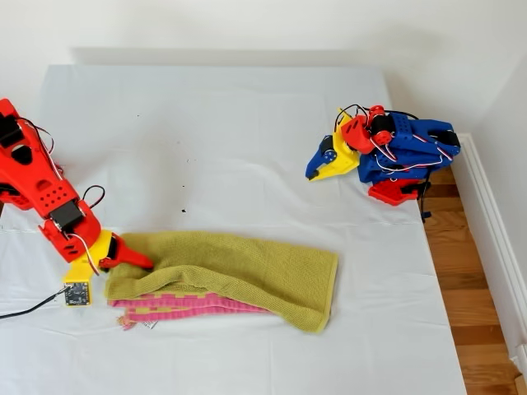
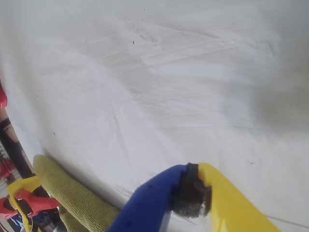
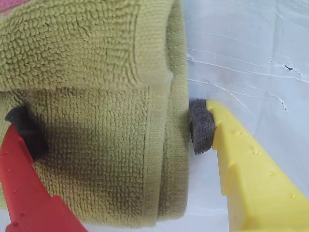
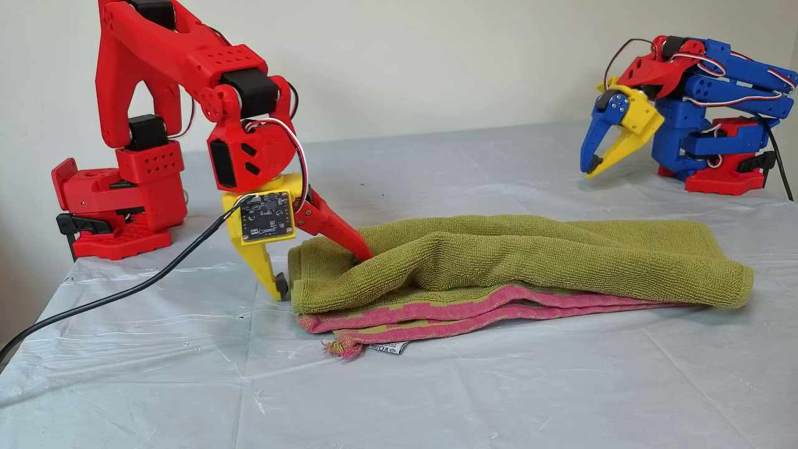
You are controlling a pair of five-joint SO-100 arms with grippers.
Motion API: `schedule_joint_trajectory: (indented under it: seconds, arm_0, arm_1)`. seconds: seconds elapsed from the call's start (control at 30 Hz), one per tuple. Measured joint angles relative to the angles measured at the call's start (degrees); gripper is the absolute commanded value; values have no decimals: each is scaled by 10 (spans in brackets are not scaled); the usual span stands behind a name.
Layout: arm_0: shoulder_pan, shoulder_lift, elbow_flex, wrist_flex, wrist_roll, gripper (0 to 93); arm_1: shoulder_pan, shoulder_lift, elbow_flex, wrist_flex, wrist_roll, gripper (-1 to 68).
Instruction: Fold the towel.
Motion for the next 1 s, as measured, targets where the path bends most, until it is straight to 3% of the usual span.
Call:
schedule_joint_trajectory:
  seconds: [0.13, 0.3, 0.63, 1.0]
  arm_0:
    - [-12, 0, 4, -18, 10, 623]
    - [-23, 8, 33, -56, 25, 514]
    - [-40, 8, 47, -87, 39, 475]
    - [-53, -5, 67, -90, 44, 252]
  arm_1:
    - [0, 0, 0, 0, 0, 1]
    - [0, 0, 0, 0, 0, 1]
    - [0, 0, 0, 0, 0, 1]
    - [0, 0, 0, 0, 0, 1]
